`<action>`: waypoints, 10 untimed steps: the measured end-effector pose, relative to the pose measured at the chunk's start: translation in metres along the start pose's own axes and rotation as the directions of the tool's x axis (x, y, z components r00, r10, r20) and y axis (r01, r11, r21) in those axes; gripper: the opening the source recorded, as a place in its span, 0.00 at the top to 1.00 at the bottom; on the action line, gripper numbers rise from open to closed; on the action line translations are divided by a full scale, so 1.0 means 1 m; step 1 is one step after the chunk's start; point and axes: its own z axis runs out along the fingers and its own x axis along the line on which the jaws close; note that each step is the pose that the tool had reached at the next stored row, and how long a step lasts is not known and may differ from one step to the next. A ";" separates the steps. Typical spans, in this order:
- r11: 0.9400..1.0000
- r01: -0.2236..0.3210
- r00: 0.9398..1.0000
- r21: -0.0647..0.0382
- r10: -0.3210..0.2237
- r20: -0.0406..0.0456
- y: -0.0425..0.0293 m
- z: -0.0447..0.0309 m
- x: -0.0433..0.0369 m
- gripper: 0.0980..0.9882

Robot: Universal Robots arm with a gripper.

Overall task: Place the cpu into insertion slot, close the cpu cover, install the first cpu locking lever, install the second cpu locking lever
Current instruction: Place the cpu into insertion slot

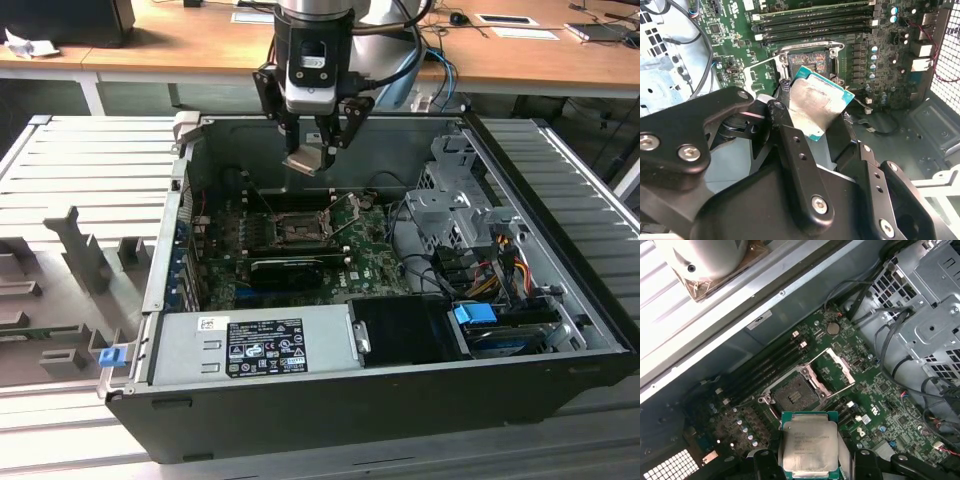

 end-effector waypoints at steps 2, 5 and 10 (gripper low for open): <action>1.000 -0.013 1.000 0.000 0.013 0.001 0.0000 0.0002 0.0000 0.52; 1.000 -0.028 1.000 -0.001 0.028 0.002 0.0000 0.0003 0.0000 0.52; 0.999 -0.051 0.999 -0.001 0.051 0.004 -0.0001 0.0006 0.0000 0.52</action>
